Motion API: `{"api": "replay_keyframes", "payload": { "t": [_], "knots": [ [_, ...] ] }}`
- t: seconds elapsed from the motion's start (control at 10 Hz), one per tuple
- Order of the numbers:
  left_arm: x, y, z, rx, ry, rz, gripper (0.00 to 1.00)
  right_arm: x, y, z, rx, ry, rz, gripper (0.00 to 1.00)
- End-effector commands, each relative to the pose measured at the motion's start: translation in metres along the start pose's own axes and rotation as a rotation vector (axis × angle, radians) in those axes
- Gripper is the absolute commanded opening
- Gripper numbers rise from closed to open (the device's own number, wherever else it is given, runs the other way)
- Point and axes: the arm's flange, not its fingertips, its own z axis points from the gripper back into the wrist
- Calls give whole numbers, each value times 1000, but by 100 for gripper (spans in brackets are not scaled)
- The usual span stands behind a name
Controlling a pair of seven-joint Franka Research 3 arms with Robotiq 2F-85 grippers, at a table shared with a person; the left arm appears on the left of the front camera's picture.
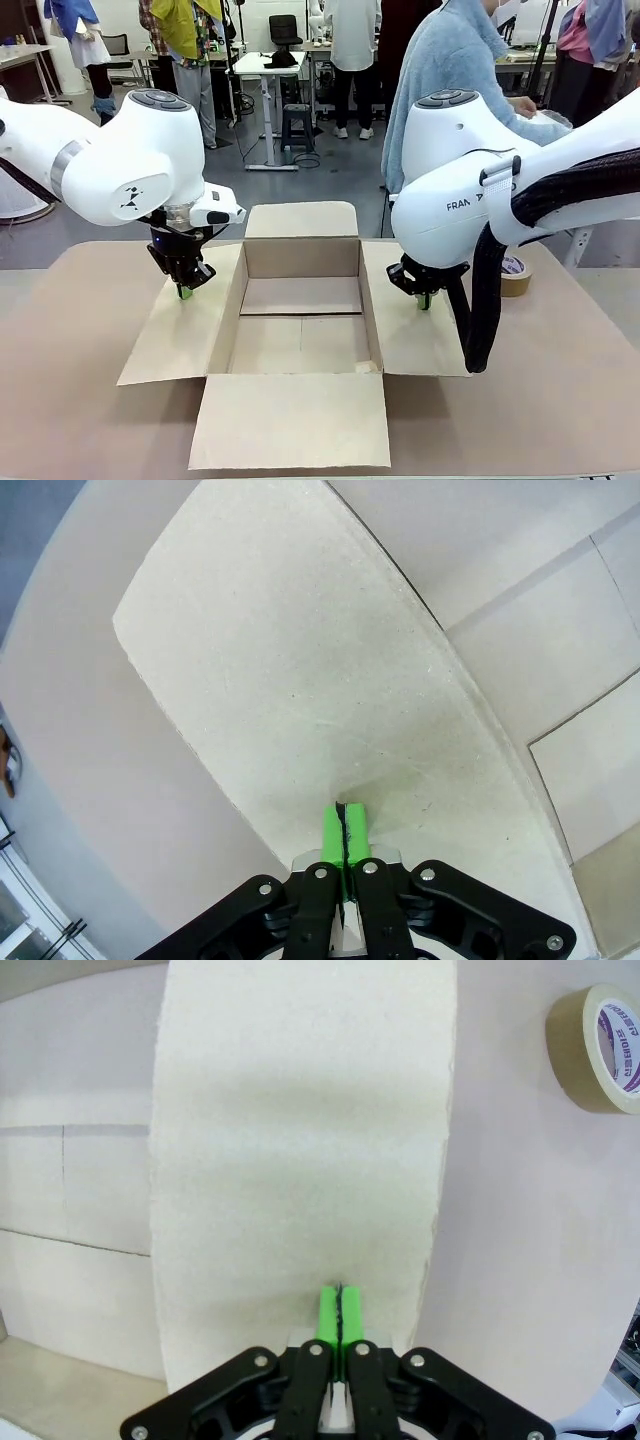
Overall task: Wrap the clocks to prevent damage.
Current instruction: Once the human has placed the objects inside and stepped back, release both hands from the side flaps of the Package Box.
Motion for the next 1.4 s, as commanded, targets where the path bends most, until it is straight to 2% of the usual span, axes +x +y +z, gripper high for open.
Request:
{"api": "replay_keyframes", "payload": {
  "t": [0.0,1.3],
  "knots": [
    [-1,0,0,3,4,-2,0,-2,1,-3,-2,4,-2,1],
    [-1,0,0,3,4,-2,0,-2,1,-3,-2,4,-2,1]
  ]
}}
